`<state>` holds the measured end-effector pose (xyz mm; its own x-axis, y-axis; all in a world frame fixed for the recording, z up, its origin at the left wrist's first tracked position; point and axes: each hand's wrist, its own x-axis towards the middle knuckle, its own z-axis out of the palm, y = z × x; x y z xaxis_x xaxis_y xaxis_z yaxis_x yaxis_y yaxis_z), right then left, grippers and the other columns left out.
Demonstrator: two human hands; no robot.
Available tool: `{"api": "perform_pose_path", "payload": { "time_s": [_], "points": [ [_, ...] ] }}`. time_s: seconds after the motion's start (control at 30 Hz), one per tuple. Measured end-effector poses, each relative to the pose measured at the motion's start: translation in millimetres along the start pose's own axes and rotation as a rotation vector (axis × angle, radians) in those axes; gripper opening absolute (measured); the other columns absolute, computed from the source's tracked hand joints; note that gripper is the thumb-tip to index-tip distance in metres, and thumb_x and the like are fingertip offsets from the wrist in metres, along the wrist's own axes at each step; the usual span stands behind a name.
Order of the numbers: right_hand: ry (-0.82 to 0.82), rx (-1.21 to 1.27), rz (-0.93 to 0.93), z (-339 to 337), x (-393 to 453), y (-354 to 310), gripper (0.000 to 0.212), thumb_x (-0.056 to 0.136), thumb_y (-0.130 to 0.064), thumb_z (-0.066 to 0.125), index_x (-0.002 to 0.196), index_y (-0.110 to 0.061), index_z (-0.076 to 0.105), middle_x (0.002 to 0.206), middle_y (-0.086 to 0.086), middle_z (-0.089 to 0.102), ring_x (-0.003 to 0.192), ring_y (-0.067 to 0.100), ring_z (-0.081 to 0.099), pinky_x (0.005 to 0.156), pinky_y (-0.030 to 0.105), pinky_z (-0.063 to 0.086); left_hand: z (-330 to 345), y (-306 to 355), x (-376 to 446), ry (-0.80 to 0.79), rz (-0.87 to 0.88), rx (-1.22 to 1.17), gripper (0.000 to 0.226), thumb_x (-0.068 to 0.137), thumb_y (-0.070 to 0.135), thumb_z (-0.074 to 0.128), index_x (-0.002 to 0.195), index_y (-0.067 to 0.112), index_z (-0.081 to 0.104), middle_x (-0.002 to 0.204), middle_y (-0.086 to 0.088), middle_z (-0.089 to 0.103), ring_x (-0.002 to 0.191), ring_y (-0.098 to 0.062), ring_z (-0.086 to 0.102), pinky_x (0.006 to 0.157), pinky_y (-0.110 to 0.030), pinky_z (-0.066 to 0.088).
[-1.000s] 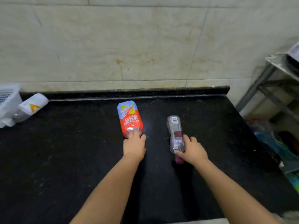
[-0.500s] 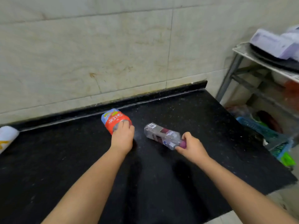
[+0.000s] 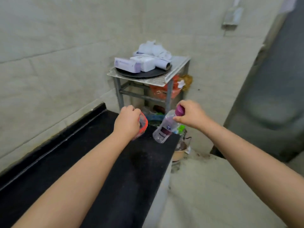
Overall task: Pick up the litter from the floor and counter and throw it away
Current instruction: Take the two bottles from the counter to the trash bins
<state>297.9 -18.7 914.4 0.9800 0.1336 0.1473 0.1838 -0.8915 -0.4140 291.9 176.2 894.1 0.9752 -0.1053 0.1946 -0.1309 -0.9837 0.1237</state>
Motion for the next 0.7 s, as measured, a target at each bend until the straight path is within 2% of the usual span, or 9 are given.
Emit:
{"api": "perform_pose_path", "payload": {
  "time_s": [0.07,0.17,0.27,0.37,0.43,0.5,0.63,0.7],
  "points": [
    [0.043,-0.037,0.088,-28.2,-24.0,44.0,0.026,0.080,-0.020,0.067,0.097,-0.003,0.058,0.102,0.020,0.059,0.101,0.033,0.055,0.069,0.026,0.029,9.8,52.6,14.3,-0.014,0.144,-0.029,0.033,0.090,0.007,0.047,0.123,0.006,0.055,0.122,-0.015,0.054,0.118,-0.032,0.046,0.093,-0.038,0.041],
    [0.102,-0.050,0.259,-67.9,-68.3,113.3,0.031,0.080,-0.024,0.068,0.099,-0.001,0.059,0.098,0.016,0.057,0.093,0.030,0.054,0.071,0.031,0.036,24.9,138.9,28.9,-0.036,0.365,-0.047,0.031,0.088,0.007,0.052,0.119,0.007,0.057,0.119,-0.013,0.055,0.115,-0.031,0.049,0.093,-0.036,0.041],
    [0.187,-0.057,0.428,-102.3,-118.4,191.2,0.025,0.077,-0.021,0.069,0.094,-0.006,0.058,0.090,0.009,0.053,0.091,0.029,0.055,0.070,0.028,0.035,39.1,235.2,36.8,-0.090,0.561,-0.077,0.033,0.088,0.009,0.055,0.120,0.006,0.057,0.119,-0.015,0.055,0.117,-0.032,0.050,0.095,-0.038,0.041],
    [0.278,-0.067,0.591,-134.3,-166.6,267.7,0.025,0.077,-0.017,0.068,0.099,-0.005,0.061,0.102,0.017,0.062,0.100,0.031,0.057,0.076,0.032,0.041,56.0,334.1,39.3,-0.140,0.717,-0.132,0.032,0.086,0.006,0.056,0.117,0.002,0.058,0.119,-0.019,0.055,0.116,-0.035,0.051,0.095,-0.041,0.043],
    [0.315,-0.073,0.674,-153.6,-195.4,318.4,0.025,0.078,-0.016,0.068,0.098,-0.003,0.061,0.106,0.020,0.064,0.098,0.031,0.057,0.076,0.032,0.042,70.6,398.9,38.0,-0.184,0.779,-0.156,0.031,0.084,0.007,0.058,0.114,0.000,0.058,0.117,-0.020,0.054,0.113,-0.035,0.051,0.092,-0.040,0.042],
    [0.349,-0.077,0.730,-169.4,-220.0,368.7,0.020,0.077,-0.016,0.068,0.091,-0.004,0.060,0.103,0.022,0.064,0.091,0.031,0.056,0.068,0.031,0.033,85.8,459.6,38.9,-0.222,0.817,-0.160,0.031,0.084,0.011,0.061,0.113,0.000,0.057,0.117,-0.019,0.053,0.112,-0.036,0.052,0.090,-0.040,0.043],
    [0.375,-0.061,0.925,-191.7,-270.1,470.0,0.030,0.077,-0.019,0.071,0.096,0.003,0.062,0.104,0.024,0.065,0.099,0.034,0.059,0.077,0.035,0.043,129.4,582.4,38.4,-0.291,0.894,-0.184,0.029,0.087,0.010,0.057,0.115,0.003,0.057,0.117,-0.018,0.053,0.109,-0.036,0.054,0.087,-0.040,0.046],
    [0.385,-0.027,1.034,-197.5,-294.2,519.9,0.031,0.077,-0.018,0.071,0.097,0.004,0.062,0.103,0.025,0.065,0.097,0.035,0.060,0.072,0.035,0.041,157.6,639.8,35.1,-0.344,0.932,-0.191,0.027,0.088,0.008,0.053,0.115,0.003,0.057,0.118,-0.018,0.052,0.109,-0.036,0.055,0.087,-0.040,0.046]
  ]
}}
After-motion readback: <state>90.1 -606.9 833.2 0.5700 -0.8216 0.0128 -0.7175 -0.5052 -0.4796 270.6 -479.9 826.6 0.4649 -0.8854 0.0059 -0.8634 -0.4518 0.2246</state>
